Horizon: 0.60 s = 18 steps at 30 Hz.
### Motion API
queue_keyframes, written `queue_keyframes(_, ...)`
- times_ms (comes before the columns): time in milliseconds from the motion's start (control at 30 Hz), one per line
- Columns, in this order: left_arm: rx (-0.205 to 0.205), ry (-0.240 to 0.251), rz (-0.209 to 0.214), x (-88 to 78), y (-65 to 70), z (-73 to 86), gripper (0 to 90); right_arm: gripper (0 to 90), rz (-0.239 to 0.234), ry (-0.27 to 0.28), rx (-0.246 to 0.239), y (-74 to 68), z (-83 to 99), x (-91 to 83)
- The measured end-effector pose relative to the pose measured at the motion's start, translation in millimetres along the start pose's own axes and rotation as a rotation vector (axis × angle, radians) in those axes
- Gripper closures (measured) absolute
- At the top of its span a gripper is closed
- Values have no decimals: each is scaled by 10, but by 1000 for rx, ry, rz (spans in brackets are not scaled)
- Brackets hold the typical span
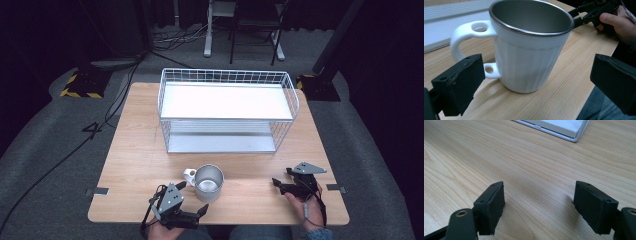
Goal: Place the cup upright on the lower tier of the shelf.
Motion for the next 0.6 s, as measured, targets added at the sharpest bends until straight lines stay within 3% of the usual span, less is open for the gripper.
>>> queue_keyframes(233,-3,-4,-1,149,-4,-14,0,249,0,0,0,-1,0,0)
queue_keyframes(600,8,-22,-53,406,-23,-15,0,249,1,0,0,-1,0,-1)
Point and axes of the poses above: each handheld gripper's, and its own axes: x roughly forward along the jaws, z roughly out of its underside, y roughly to its right, the point moved 7 cm from there along x, roughly forward along the jaws, and after that the axes turned 15 degrees about -x, right-handed, at the moved point
